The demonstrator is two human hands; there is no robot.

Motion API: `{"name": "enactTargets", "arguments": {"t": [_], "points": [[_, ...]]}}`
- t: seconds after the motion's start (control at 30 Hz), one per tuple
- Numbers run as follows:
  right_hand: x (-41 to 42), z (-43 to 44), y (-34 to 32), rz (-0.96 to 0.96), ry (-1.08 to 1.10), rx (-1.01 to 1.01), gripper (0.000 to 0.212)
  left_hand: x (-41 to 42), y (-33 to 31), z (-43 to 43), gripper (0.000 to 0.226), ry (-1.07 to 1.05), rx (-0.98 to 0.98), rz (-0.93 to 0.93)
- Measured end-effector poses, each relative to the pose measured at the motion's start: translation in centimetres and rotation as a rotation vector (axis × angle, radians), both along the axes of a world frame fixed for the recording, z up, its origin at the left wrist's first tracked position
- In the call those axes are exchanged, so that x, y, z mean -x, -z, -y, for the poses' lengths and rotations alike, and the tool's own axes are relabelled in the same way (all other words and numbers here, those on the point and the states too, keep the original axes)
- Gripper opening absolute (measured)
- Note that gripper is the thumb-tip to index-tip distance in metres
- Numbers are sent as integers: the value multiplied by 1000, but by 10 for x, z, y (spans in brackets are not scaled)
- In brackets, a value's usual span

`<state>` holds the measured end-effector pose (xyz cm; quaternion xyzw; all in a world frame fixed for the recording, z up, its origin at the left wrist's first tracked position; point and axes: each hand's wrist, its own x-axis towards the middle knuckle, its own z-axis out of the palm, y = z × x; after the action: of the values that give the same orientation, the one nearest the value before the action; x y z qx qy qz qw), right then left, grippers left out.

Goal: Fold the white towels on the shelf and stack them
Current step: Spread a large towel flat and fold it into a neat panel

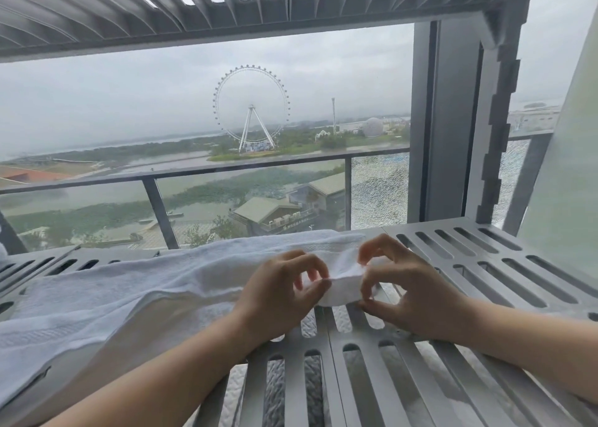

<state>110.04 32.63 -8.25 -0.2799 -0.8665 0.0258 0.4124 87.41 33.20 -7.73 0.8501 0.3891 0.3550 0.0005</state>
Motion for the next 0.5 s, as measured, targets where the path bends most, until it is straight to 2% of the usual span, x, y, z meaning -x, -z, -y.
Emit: {"name": "enactTargets", "arguments": {"t": [0.2,0.37,0.5], "points": [[2,-3,-2,-67,80,-21,19,0,1,0,7,17,8,-24],[5,0,-3,-157,-17,0,18,0,-1,4,8,40,36,-76],[5,-1,-1,-209,-4,68,21,-1,-3,6,10,33,40,-89]]}}
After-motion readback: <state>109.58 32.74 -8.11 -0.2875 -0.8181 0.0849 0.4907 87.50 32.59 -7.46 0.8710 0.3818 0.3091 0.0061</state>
